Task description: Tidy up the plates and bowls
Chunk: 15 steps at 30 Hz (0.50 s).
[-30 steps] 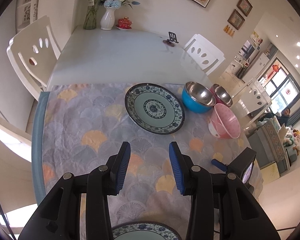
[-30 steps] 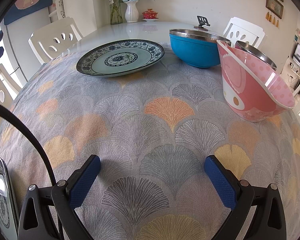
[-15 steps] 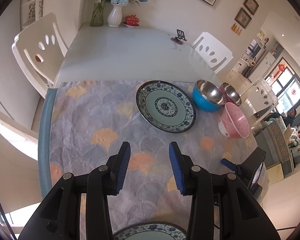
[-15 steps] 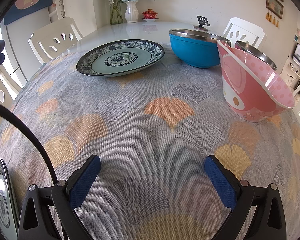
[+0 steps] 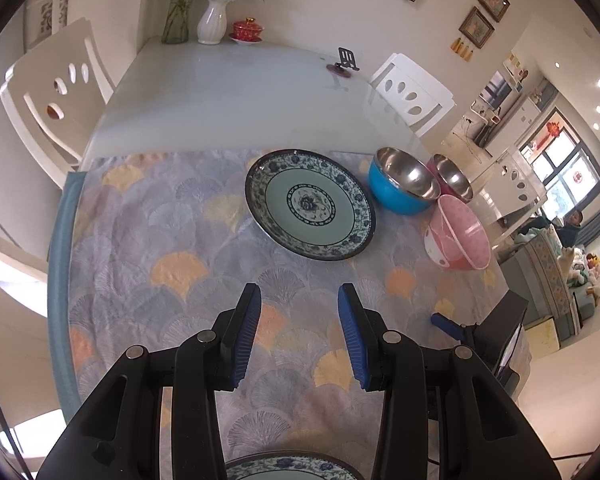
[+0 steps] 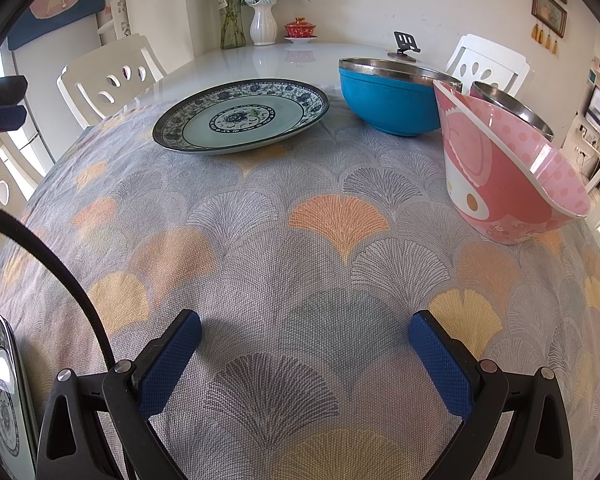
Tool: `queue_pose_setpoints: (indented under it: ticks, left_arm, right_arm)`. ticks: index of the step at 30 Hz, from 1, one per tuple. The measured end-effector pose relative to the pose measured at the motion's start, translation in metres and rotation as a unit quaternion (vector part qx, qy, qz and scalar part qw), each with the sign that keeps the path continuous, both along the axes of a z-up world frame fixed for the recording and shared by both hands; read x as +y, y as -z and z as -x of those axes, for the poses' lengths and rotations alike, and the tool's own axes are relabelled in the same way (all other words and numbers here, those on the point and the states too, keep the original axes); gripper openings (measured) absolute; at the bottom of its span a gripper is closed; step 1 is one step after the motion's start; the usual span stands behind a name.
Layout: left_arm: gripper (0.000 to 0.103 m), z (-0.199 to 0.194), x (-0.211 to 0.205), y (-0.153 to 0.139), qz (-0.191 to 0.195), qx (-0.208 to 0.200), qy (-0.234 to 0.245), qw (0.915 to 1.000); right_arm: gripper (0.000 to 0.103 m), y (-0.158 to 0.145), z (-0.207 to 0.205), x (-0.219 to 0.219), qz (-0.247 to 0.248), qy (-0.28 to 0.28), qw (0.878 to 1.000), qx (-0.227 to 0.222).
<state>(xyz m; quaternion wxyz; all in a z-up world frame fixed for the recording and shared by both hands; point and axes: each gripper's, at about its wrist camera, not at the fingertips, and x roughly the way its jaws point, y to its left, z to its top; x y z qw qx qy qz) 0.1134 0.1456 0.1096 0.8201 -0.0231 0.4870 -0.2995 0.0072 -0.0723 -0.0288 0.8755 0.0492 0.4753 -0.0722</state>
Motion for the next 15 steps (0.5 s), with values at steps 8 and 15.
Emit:
queue_pose_setpoints:
  ticks: [8, 15]
  left_arm:
    - [0.037, -0.015, 0.016, 0.006, -0.001, 0.011, -0.031, 0.9995]
    - [0.037, -0.03, 0.024, 0.019, -0.011, 0.029, -0.05, 0.9982]
  right_arm:
    - [0.103, 0.0, 0.0, 0.0, 0.0, 0.0, 1.0, 0.0]
    - [0.103, 0.0, 0.001, -0.001, 0.001, 0.0, 1.0, 0.0]
